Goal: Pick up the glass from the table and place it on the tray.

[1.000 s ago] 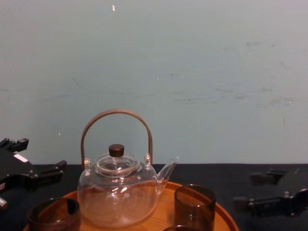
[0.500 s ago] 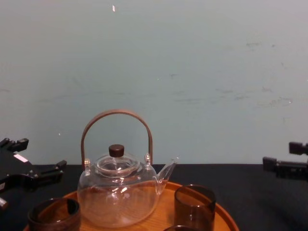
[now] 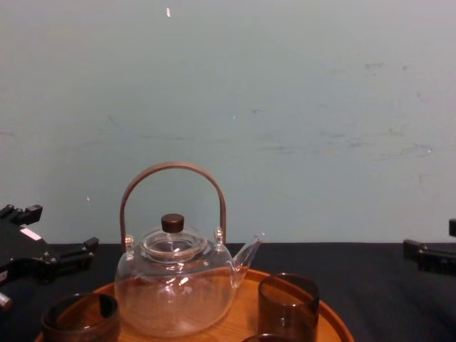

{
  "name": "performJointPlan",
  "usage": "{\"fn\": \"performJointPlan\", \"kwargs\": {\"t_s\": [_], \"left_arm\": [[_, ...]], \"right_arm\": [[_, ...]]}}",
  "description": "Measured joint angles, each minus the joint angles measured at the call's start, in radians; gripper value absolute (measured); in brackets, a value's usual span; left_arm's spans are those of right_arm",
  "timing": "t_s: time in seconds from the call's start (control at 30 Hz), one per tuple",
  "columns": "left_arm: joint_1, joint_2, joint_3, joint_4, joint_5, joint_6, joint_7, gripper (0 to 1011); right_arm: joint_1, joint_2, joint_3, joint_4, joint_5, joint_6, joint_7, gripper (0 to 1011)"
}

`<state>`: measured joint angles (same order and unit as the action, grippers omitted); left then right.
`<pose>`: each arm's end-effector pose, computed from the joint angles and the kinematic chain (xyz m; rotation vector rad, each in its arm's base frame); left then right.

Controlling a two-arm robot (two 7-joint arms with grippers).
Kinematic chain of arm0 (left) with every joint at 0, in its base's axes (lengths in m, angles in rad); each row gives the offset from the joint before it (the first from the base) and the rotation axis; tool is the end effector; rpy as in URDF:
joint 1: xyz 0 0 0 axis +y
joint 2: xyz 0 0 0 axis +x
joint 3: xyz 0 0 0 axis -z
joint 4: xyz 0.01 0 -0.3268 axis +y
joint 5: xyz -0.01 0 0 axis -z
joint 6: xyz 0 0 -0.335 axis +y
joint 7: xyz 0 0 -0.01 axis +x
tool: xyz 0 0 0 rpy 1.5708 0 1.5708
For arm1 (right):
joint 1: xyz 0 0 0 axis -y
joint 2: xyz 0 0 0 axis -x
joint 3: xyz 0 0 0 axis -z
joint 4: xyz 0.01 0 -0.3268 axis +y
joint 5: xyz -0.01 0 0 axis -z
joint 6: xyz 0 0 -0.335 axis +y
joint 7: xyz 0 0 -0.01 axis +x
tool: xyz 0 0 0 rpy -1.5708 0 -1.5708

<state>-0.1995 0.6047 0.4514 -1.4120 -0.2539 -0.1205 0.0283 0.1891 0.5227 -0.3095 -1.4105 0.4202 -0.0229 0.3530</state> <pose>0.3888 0.0967 -0.3370 0.3045 -0.2850 1.2480 0.4003 -0.1034 -0.3228 -0.1642 -0.0240 -1.0239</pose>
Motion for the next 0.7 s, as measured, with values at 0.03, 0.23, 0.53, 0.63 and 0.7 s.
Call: {"fn": "performJointPlan", "kwargs": {"t_s": [0.03,0.23,0.53,0.63,0.7], "left_arm": [[0.000,0.000,0.000,0.000,0.000,0.000,0.000,1001],[0.000,0.000,0.000,0.000,0.000,0.000,0.000,1001],[0.000,0.000,0.000,0.000,0.000,0.000,0.000,1001],[0.000,0.000,0.000,0.000,0.000,0.000,0.000,1001],[0.000,0.000,0.000,0.000,0.000,0.000,0.000,1001]], "right_arm": [[0.000,0.000,0.000,0.000,0.000,0.000,0.000,1002],[-0.002,-0.012,0.009,0.014,-0.021,0.012,-0.004,1002],[-0.004,-0.015,0.012,0.014,-0.030,0.016,-0.007,1002],[-0.004,-0.015,0.012,0.014,-0.030,0.016,-0.007,1002],[-0.004,-0.015,0.012,0.014,-0.029,0.016,-0.007,1002]]}}
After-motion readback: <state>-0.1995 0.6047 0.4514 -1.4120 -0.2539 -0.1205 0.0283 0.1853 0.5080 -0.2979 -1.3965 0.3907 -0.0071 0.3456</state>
